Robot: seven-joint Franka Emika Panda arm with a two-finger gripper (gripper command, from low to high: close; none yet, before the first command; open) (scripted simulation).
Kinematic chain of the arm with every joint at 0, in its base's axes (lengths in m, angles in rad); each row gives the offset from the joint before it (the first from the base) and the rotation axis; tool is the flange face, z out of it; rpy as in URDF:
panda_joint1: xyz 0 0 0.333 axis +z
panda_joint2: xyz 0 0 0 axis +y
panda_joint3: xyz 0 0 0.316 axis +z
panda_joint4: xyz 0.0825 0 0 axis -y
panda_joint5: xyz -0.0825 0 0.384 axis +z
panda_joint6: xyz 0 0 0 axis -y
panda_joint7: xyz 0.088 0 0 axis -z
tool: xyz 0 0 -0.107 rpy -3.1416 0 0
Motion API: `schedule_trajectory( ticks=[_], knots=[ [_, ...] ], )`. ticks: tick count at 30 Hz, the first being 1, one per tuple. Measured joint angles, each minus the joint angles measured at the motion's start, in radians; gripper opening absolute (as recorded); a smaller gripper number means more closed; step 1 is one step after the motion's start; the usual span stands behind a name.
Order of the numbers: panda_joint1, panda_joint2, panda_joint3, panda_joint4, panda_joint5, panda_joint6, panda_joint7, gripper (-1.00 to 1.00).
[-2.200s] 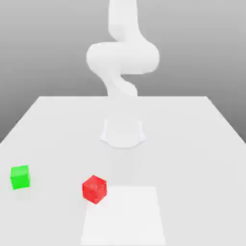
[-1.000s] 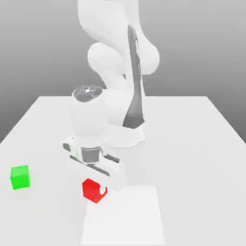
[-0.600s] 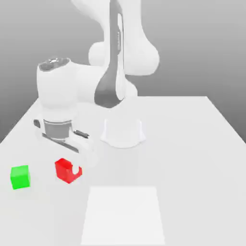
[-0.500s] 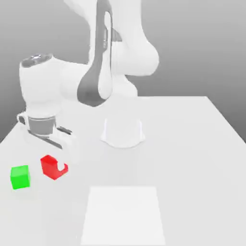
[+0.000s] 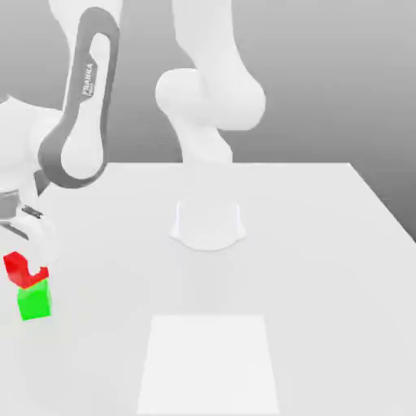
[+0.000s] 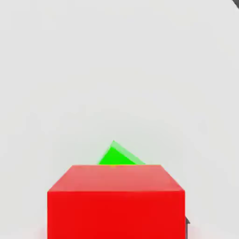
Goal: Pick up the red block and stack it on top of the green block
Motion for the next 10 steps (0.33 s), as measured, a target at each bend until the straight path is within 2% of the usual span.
schedule_trajectory(
  ticks=[6, 10],
  knots=[
    [-0.002, 0.007, 0.003, 0.0, 0.003, 0.006, -0.003, 1.0],
    [0.0, -0.099, -0.012, -0.004, -0.061, -0.09, 0.043, 1.0]
  ],
)
